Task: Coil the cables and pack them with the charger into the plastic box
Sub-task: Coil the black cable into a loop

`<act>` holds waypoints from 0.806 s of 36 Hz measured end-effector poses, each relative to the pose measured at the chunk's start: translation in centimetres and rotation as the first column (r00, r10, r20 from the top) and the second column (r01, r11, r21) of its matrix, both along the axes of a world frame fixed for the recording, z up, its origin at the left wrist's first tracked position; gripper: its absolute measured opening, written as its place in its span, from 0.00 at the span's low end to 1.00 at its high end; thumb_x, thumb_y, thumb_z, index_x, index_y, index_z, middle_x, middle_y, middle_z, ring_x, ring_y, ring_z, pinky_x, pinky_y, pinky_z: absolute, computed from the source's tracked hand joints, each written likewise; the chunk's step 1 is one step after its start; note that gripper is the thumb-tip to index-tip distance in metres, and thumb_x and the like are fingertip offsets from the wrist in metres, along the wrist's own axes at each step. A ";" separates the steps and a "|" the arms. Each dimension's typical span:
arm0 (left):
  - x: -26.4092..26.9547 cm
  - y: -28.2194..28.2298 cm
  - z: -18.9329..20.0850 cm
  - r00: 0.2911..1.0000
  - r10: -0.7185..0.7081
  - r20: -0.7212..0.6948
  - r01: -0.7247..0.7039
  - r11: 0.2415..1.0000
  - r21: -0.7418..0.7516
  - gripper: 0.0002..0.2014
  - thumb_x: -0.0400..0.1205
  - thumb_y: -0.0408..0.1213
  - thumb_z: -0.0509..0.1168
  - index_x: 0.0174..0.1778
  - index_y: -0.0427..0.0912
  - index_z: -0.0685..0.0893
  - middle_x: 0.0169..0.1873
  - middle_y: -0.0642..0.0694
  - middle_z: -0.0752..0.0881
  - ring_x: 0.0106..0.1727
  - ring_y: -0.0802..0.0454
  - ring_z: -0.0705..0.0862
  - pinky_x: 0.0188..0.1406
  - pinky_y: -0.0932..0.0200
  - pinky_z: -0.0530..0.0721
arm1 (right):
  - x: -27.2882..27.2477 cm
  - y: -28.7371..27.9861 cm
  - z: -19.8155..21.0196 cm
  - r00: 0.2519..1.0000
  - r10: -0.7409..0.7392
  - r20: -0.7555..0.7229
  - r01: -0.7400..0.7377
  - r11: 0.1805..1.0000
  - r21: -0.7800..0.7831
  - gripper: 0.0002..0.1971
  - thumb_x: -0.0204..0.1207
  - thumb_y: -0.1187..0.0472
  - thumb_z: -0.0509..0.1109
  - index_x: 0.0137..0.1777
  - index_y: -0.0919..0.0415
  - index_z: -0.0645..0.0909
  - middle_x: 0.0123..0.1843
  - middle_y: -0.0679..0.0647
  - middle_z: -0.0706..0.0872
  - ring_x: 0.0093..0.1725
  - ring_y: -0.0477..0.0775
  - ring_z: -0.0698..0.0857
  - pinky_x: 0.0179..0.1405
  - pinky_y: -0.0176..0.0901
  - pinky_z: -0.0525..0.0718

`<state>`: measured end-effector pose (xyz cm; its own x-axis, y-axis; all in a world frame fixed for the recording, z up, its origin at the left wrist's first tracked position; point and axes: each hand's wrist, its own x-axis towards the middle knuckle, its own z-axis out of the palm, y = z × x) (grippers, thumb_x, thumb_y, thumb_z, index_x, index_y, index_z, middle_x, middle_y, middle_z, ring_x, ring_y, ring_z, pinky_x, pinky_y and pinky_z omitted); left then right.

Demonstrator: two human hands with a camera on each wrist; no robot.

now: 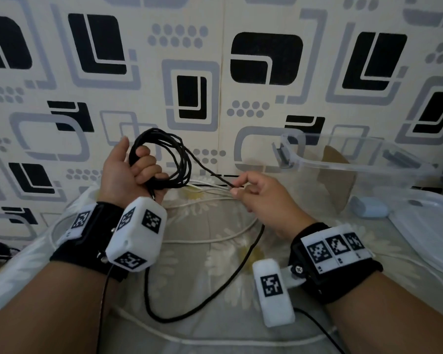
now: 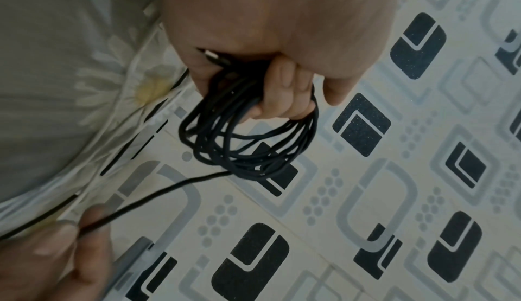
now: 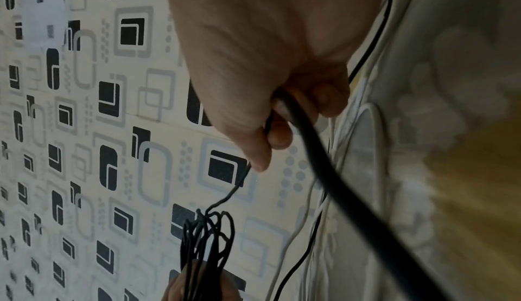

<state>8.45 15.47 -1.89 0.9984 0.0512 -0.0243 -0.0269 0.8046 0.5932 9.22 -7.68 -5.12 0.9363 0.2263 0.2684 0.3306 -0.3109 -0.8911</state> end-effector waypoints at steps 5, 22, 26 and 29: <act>-0.1 0.2 0.2 0.999 0.048 0.016 -0.047 0.996 -0.071 0.08 0.69 0.44 0.63 0.29 0.47 0.73 0.20 0.54 0.60 0.19 0.58 0.59 0.25 0.66 0.69 | -0.1 0.0 -0.2 0.997 0.066 0.037 -0.060 0.987 -0.150 0.12 0.77 0.60 0.73 0.57 0.42 0.82 0.34 0.50 0.75 0.31 0.45 0.74 0.36 0.39 0.75; 0.9 0.5 -0.5 0.969 0.100 0.226 -0.034 0.959 -0.282 0.12 0.61 0.33 0.67 0.34 0.41 0.70 0.29 0.50 0.70 0.27 0.52 0.72 0.43 0.59 0.73 | -1.1 0.4 0.2 0.986 0.145 -0.087 -0.164 0.947 -0.275 0.14 0.80 0.66 0.68 0.60 0.49 0.85 0.48 0.47 0.87 0.27 0.34 0.81 0.34 0.28 0.79; 1.1 0.1 -0.6 0.968 0.066 0.241 -0.019 0.981 -0.194 0.08 0.65 0.35 0.61 0.38 0.42 0.69 0.32 0.49 0.72 0.30 0.52 0.73 0.47 0.59 0.71 | -1.9 0.5 1.1 0.966 0.242 -0.085 -0.257 0.923 -0.285 0.14 0.81 0.67 0.67 0.63 0.55 0.86 0.47 0.49 0.90 0.27 0.26 0.79 0.31 0.17 0.72; 0.9 -0.6 -0.6 0.965 0.040 0.260 -0.024 0.998 -0.064 0.07 0.68 0.39 0.55 0.40 0.42 0.68 0.32 0.49 0.72 0.31 0.52 0.72 0.47 0.60 0.71 | -2.3 0.5 1.4 0.957 0.283 -0.070 -0.291 0.918 -0.270 0.14 0.82 0.68 0.65 0.63 0.56 0.85 0.46 0.50 0.89 0.28 0.26 0.79 0.31 0.16 0.71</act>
